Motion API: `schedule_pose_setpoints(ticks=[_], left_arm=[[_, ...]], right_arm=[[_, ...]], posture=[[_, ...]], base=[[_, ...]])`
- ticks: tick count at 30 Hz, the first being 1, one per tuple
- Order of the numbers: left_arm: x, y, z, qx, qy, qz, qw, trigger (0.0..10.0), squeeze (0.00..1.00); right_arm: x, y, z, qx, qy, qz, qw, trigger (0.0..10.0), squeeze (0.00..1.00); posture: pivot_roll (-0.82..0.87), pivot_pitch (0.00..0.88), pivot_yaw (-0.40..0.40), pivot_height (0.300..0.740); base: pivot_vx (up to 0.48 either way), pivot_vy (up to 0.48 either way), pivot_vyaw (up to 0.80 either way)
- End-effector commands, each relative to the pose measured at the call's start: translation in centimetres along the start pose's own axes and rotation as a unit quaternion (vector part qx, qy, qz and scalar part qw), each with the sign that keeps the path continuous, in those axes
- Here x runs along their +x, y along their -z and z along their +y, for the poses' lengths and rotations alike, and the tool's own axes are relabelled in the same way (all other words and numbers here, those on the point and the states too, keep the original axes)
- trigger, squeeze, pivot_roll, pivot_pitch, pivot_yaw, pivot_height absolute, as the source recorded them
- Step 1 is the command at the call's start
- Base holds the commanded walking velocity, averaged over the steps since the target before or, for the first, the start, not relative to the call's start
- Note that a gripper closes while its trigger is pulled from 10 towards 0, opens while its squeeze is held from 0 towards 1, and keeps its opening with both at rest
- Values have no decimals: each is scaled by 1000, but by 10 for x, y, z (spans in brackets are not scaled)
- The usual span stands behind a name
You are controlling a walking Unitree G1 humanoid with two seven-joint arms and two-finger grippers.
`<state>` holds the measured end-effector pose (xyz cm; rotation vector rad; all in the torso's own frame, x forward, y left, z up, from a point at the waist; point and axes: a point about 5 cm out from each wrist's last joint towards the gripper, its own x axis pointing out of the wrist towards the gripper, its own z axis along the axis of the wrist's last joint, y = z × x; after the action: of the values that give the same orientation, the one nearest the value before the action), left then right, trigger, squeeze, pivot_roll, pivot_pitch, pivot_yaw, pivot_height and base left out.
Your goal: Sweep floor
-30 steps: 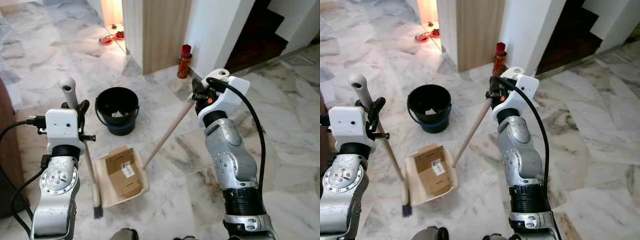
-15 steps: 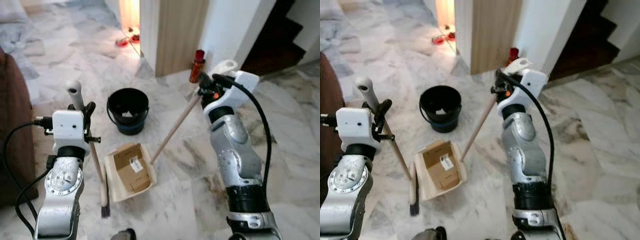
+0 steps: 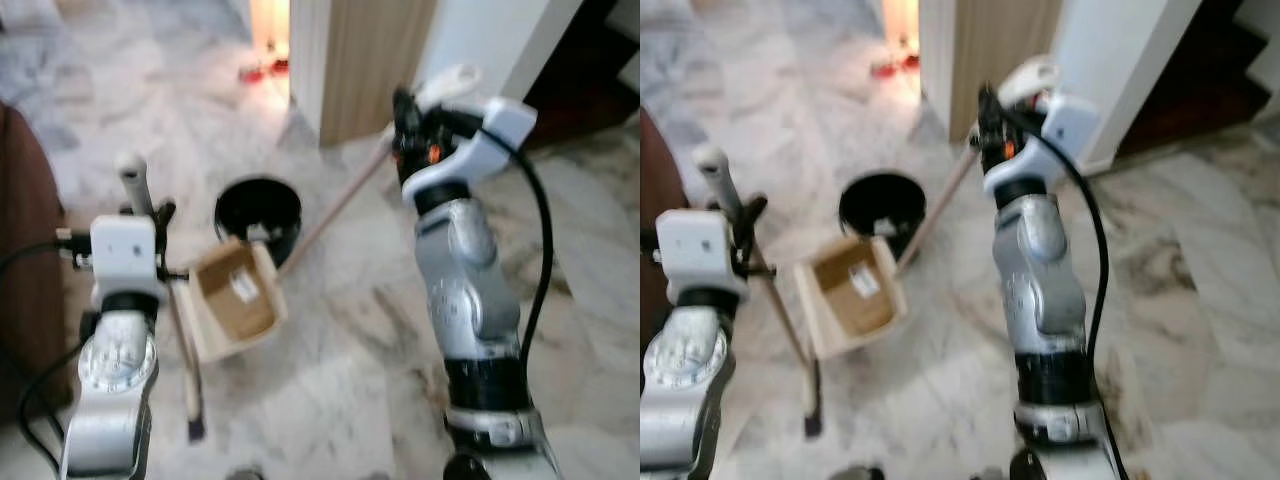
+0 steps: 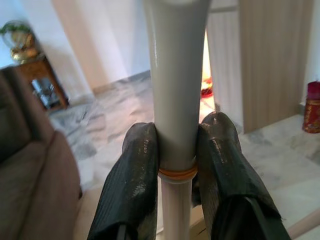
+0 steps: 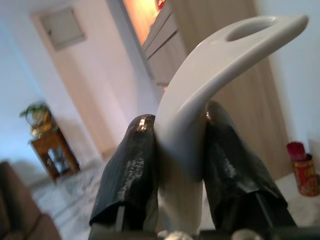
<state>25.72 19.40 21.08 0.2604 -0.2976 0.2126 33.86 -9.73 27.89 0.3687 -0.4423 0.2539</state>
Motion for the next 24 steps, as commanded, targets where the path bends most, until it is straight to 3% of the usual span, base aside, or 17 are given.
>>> schedule_pose_setpoints(ticks=[1,18,24], left_arm=[[0,-12,1,5,-5,-31,999,10000,0],[-4,-11,10,17,-34,-31,999,10000,0],[-4,-12,12,14,-45,-35,998,10000,0]], right_arm=[[1,-18,-1,4,2,-45,999,10000,0],[7,-27,2,6,-3,-63,998,10000,0],[8,-24,3,5,-7,-57,998,10000,0]], posture=[[26,168,-50,740],[30,171,-57,740],[32,170,-60,740]], base=[[446,0,0],[445,0,0],[183,0,748]])
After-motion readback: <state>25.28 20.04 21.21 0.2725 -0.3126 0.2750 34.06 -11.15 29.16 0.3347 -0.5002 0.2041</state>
